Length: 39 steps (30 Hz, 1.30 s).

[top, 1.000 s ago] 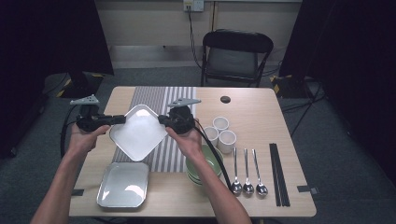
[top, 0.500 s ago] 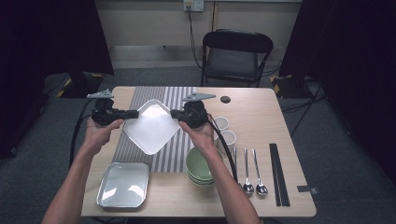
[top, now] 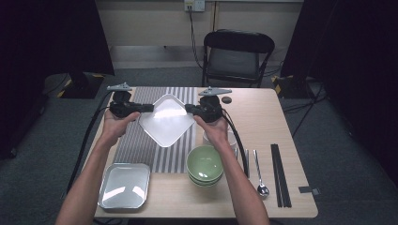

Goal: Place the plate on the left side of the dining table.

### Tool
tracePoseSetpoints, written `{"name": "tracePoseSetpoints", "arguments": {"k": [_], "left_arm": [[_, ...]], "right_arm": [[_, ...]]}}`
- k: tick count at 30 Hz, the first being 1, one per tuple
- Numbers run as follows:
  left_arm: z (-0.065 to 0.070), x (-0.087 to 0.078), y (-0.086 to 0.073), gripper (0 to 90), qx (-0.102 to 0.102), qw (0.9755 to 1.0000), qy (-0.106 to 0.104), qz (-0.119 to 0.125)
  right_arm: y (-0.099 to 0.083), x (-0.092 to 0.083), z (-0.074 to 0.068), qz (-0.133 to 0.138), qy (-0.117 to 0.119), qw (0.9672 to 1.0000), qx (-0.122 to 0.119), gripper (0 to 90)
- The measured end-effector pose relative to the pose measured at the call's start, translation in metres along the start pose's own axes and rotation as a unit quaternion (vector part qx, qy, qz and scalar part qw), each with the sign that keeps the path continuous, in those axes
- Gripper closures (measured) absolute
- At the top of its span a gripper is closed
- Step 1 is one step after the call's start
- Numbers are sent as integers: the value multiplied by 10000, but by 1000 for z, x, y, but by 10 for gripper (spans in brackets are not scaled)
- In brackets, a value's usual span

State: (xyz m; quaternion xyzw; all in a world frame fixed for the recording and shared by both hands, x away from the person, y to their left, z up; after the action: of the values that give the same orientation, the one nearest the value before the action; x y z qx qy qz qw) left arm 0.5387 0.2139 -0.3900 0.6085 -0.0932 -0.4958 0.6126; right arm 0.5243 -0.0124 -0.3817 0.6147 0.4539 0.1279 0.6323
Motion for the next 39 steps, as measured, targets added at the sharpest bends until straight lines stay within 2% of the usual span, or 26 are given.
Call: {"name": "tracePoseSetpoints", "arguments": {"k": [3,7,14,16,19,21,28,30,33,35,39], "left_arm": [[-7,16,-4,887,-138,9998,-106,-25],[-11,35,-11,887,-239,9996,-134,-92],[-9,55,-20,887,-246,9994,-191,-166],[-8,58,-22,888,-233,9994,-186,-195],[-4,59,-22,887,-277,9994,-173,-91],[-3,62,-25,888,-294,9993,-154,-159],[-3,66,-33,888,-425,9987,-174,-200],[-6,65,-36,888,-477,9985,-182,-206],[-9,63,-39,888,-487,9984,-131,-243],[-12,61,-41,888,-513,9984,-92,-236],[-19,58,-46,888,-587,9981,-8,-191]], "right_arm": [[-4,3,10,-16,-6,10000,28,890],[-15,10,29,-94,10,9999,134,890],[-32,9,46,-150,40,9997,178,890],[-36,8,47,-209,32,9996,171,890],[-41,8,50,-230,67,9995,224,889],[-44,6,52,-212,136,9993,293,888],[-54,8,56,-279,162,9989,344,883],[-57,10,56,-300,154,9988,356,852],[-59,14,57,-355,94,9986,368,752],[-60,14,57,-349,68,9987,365,745],[-61,11,59,-308,-6,9988,383,676]]}}
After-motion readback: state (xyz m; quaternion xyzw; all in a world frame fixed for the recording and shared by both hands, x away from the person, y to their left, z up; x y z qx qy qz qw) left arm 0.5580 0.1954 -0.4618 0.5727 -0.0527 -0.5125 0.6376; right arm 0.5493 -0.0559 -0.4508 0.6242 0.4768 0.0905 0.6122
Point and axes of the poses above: each handheld gripper's, and its own axes: x roughly forward along the jaws, y roughly out of its top, z roughly to its right, the point moved 6 cm from there along x, roughly forward along the jaws, and after that the axes turned 1 degree about y, right-handed, at the moved point
